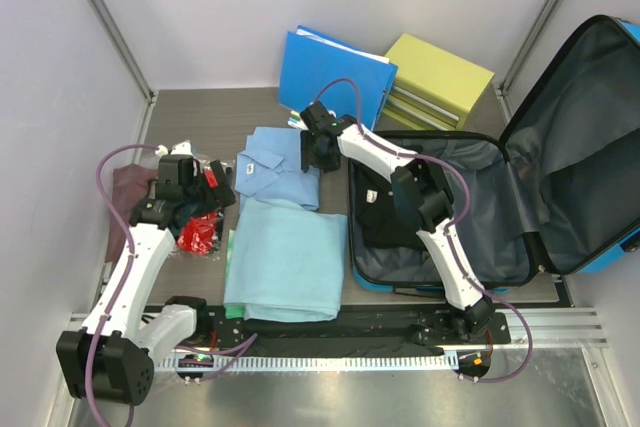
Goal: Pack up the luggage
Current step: Pick up the clothes at the center of the board.
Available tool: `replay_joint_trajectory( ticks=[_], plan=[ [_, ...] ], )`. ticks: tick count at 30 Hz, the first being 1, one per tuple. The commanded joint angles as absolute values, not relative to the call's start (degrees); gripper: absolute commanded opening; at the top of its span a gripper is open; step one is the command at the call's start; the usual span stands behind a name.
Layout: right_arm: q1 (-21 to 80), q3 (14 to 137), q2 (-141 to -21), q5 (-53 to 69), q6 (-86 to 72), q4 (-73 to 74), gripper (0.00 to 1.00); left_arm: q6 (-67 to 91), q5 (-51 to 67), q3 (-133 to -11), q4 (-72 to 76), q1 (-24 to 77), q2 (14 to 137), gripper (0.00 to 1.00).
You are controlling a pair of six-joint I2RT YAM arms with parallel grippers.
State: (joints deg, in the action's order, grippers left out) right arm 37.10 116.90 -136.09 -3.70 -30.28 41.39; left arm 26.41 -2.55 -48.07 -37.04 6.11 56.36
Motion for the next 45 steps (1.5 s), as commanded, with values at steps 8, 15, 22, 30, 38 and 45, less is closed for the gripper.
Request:
replay_joint_trajectory(
  ticks=[8, 15, 22, 30, 38, 45],
  plan=[
    [36.91, 117.07, -138.16, 2.63, -32.96, 39.11, 0.50, 25.75, -3.34, -50.01, -37.00, 6.24, 56.34, 1.00],
    [36.91, 115.58, -139.04, 4.74, -32.96, 39.29, 0.28, 25.84, -3.34, -49.57, -37.09, 6.24, 55.99, 1.00],
    [37.00, 119.79, -137.64, 5.80, -32.78, 41.48, 0.01, 25.75, -3.87, -49.75, -37.44, 6.33, 55.72, 1.00],
    [37.88, 128.14, -133.95, 6.15, -33.48, 47.11, 0.01, 25.75, -3.78, -49.75, -36.83, 6.24, 56.60, 1.00],
    [38.06, 129.28, -128.07, 6.85, -34.45, 53.16, 0.01, 25.75, -3.60, -49.66, -36.65, 6.33, 57.22, 1.00],
    [37.97, 129.29, -122.88, 5.89, -34.45, 57.39, 0.01, 25.75, -3.08, -49.57, -36.12, 6.24, 58.27, 1.00]
  ],
)
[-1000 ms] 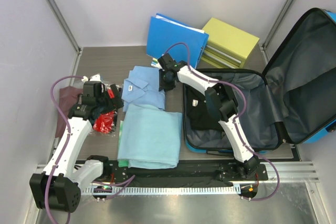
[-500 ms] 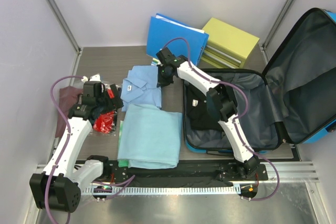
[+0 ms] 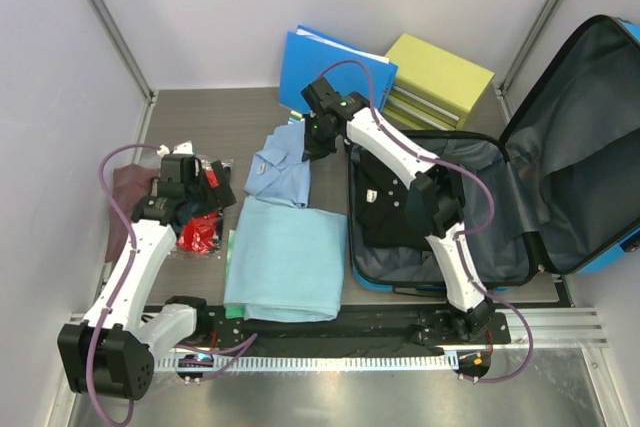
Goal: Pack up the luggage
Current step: Pick up the clothes at the center of the board.
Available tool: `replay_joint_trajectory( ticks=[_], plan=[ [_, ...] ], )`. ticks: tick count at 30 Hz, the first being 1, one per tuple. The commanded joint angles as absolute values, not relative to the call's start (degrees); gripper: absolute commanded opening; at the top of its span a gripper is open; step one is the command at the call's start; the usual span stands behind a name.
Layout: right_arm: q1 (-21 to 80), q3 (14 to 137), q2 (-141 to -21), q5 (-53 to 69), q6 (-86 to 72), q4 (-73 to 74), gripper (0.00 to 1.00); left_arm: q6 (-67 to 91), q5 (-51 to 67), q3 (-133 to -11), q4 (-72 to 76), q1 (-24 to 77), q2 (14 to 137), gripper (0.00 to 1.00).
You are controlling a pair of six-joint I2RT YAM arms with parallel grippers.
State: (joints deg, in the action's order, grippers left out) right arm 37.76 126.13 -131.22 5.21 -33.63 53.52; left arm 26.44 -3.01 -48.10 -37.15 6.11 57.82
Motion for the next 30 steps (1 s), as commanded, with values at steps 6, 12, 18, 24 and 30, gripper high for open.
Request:
replay_joint_trajectory(
  ticks=[6, 12, 18, 24, 30],
  plan=[
    [37.44, 128.93, -121.12, 4.04, -34.89, 58.45, 0.01, 25.84, -2.55, -49.57, -35.77, 6.24, 58.62, 1.00],
    [35.51, 128.33, -118.31, 4.57, -34.63, 62.57, 0.01, 26.01, -2.73, -48.96, -35.60, 6.33, 58.10, 1.00],
    [32.09, 120.24, -111.46, 9.94, -29.64, 66.61, 0.01, 26.46, -2.20, -48.16, -34.98, 6.33, 58.53, 1.00],
    [28.66, 115.67, -104.33, 8.08, -26.20, 71.63, 0.01, 26.63, -1.58, -48.08, -33.93, 6.24, 59.76, 1.00],
    [26.81, 110.49, -99.33, 5.64, -23.21, 75.49, 0.01, 26.89, -0.79, -48.43, -32.96, 6.33, 61.08, 1.00]
  ],
)
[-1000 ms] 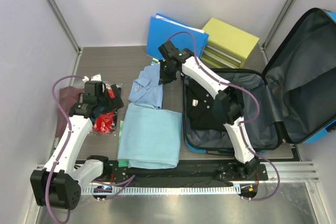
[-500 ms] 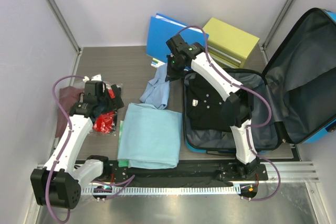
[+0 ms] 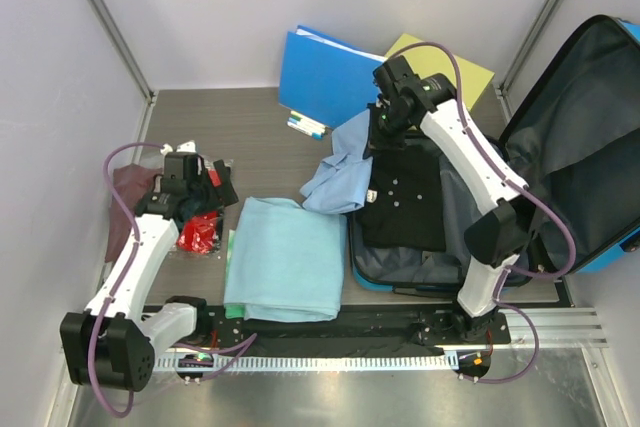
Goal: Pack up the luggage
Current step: Pick up the clothes at the center of the board, then place the clothes in the luggage.
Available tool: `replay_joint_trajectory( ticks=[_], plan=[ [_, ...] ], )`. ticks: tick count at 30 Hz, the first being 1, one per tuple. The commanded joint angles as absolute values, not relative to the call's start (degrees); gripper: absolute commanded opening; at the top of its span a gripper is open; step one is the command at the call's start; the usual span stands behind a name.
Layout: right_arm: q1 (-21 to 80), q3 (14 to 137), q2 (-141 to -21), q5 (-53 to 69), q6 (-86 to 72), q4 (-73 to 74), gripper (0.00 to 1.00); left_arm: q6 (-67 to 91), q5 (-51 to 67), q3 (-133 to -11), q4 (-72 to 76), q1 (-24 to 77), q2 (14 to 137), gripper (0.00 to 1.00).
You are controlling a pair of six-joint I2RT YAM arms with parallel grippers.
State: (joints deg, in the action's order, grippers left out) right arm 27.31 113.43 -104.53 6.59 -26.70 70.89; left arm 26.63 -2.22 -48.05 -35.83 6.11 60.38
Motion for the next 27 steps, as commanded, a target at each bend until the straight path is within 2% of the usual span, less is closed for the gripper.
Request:
replay_joint_trajectory(
  ticks=[1, 10, 27],
  plan=[
    [25.76, 107.78, -98.53, 5.19, -22.86, 75.50, 0.01, 26.89, -0.79, -48.51, -32.87, 6.33, 61.17, 1.00],
    [19.69, 97.75, -93.87, 1.67, -19.78, 73.05, 0.01, 26.63, -0.35, -49.48, -33.04, 6.33, 62.05, 1.00],
    [14.77, 88.95, -93.08, -5.97, -18.72, 65.92, 0.01, 26.28, -0.88, -49.66, -32.96, 6.33, 61.87, 1.00]
  ],
)
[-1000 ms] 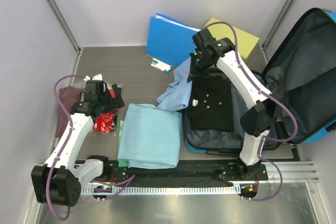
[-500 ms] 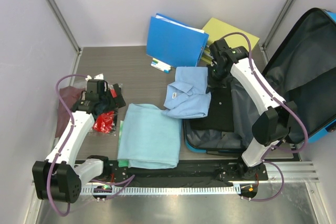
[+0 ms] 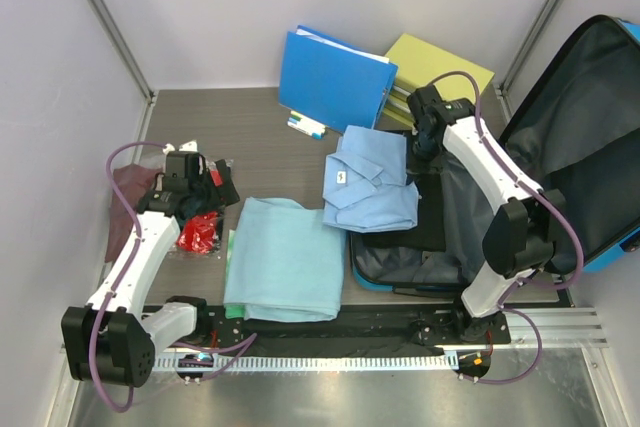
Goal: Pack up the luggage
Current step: Place the clothes in the luggage.
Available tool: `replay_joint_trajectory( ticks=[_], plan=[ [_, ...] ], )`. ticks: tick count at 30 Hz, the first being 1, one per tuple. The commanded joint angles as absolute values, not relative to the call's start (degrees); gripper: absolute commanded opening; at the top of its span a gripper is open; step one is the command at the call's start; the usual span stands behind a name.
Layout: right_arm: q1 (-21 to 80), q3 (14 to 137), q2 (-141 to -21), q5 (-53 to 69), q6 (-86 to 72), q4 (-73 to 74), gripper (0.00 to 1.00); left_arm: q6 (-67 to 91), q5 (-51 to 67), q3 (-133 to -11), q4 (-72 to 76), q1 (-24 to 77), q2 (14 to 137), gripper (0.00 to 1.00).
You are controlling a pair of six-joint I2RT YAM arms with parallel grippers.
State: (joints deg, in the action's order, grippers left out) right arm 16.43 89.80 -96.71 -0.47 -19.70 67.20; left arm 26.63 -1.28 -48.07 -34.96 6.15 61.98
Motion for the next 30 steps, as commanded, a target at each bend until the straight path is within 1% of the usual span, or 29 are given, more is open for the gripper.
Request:
replay_joint_trajectory(
  ticks=[1, 14, 22, 27, 28, 29, 30],
  plan=[
    [14.24, 88.77, -93.16, -6.32, -18.63, 65.83, 0.01, 26.28, -0.79, -49.75, -32.96, 6.33, 61.96, 1.00],
    [11.87, 84.47, -96.41, -10.19, -15.21, 62.85, 0.01, 25.58, -1.14, -49.83, -32.87, 6.42, 62.58, 1.00],
    [11.34, 85.69, -100.63, -10.19, -14.94, 61.79, 0.01, 25.31, -0.97, -49.92, -32.70, 6.33, 63.19, 1.00],
    [11.34, 84.29, -100.29, -13.61, -15.55, 62.05, 0.01, 25.31, -1.14, -49.75, -32.78, 6.42, 63.28, 1.00],
    [11.34, 84.20, -100.37, -14.41, -15.90, 62.22, 0.02, 25.31, -1.23, -49.75, -32.78, 6.33, 63.28, 1.00],
    [11.34, 84.37, -100.63, -15.55, -16.17, 62.40, 0.11, 25.31, -1.32, -49.75, -32.78, 6.33, 63.28, 1.00],
    [11.34, 84.81, -100.81, -17.56, -16.43, 62.75, 0.26, 25.31, -1.32, -49.83, -32.78, 6.33, 63.46, 1.00]
  ],
)
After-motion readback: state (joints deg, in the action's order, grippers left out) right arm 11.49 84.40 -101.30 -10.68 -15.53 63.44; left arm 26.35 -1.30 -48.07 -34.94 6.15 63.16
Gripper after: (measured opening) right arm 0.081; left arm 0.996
